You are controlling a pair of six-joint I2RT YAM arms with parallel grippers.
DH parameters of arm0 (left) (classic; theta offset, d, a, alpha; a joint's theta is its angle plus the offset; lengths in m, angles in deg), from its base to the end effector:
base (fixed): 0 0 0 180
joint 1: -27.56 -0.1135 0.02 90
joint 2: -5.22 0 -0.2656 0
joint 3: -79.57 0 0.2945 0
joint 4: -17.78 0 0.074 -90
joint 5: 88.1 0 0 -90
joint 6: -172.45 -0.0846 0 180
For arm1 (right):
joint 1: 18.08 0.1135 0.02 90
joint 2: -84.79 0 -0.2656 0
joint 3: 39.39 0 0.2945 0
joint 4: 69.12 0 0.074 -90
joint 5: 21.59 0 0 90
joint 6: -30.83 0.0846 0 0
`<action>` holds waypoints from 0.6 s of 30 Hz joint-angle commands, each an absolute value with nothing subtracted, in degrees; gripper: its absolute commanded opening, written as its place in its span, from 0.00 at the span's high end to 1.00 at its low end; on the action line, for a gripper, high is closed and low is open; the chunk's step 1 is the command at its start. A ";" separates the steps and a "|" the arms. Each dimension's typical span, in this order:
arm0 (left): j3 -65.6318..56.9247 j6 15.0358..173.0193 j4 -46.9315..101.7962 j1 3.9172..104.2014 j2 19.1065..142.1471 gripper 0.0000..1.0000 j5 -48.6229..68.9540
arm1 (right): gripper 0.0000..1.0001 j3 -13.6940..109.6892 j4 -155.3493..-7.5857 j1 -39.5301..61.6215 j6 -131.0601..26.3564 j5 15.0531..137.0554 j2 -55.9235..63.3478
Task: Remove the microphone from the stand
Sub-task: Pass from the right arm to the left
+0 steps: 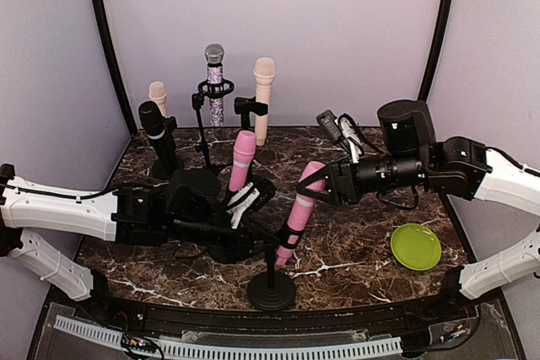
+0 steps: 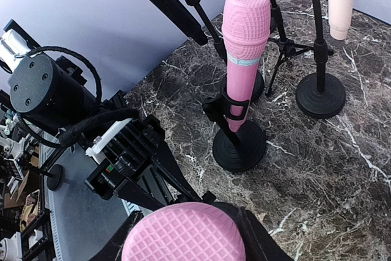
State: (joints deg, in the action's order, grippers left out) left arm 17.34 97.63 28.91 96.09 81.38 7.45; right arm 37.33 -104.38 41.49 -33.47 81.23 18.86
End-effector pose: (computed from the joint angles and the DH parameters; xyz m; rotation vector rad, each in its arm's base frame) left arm 0.1335 -0.3619 0.2335 1.0291 1.9001 -0.9950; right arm 0.1577 0.3056 0.3463 -0.7870 2.0427 1.1323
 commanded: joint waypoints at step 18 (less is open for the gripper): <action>13.53 92.40 26.18 100.79 84.47 1.00 -12.69 | 0.03 34.08 -93.64 41.93 -24.95 64.83 26.84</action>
State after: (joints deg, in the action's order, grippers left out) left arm 15.96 95.49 28.37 100.22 83.06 -3.24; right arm 34.12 -95.55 41.62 -27.64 68.99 26.93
